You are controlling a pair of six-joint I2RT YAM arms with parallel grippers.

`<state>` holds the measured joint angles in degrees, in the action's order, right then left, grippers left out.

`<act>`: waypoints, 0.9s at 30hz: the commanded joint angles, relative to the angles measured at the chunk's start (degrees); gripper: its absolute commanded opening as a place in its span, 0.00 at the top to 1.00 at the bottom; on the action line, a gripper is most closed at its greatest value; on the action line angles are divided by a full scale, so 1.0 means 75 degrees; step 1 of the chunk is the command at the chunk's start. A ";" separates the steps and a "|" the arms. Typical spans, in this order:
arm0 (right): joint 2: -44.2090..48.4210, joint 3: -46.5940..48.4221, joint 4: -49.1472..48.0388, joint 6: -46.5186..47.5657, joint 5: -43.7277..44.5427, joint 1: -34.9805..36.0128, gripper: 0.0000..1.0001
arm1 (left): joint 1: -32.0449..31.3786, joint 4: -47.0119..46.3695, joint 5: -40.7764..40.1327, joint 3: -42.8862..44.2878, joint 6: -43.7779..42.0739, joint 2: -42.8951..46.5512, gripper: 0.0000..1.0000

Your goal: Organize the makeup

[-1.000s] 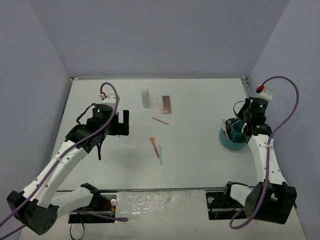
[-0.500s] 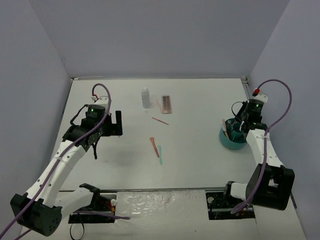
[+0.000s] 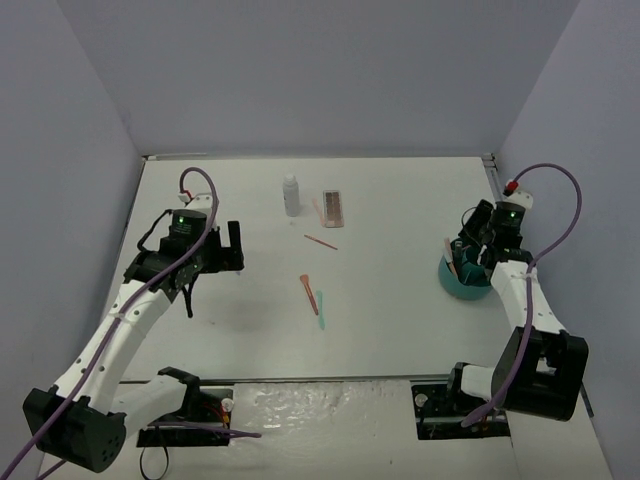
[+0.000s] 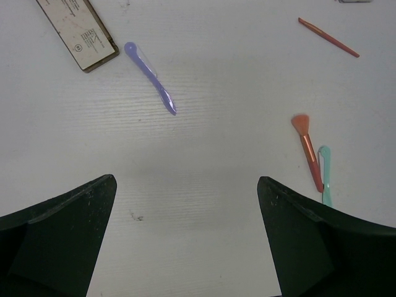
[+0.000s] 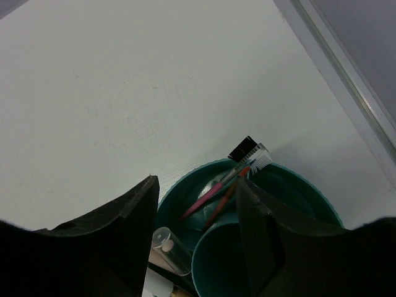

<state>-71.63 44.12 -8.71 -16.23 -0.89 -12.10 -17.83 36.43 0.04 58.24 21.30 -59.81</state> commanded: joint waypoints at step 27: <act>0.3031 0.0107 0.0248 0.0053 -0.0684 0.1235 0.00 | -0.3495 -0.1178 -0.1108 0.1752 0.4126 -0.4781 0.33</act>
<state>-49.75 45.88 -3.96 -17.80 -8.24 -4.74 -40.86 29.93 -4.39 64.88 46.52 -91.30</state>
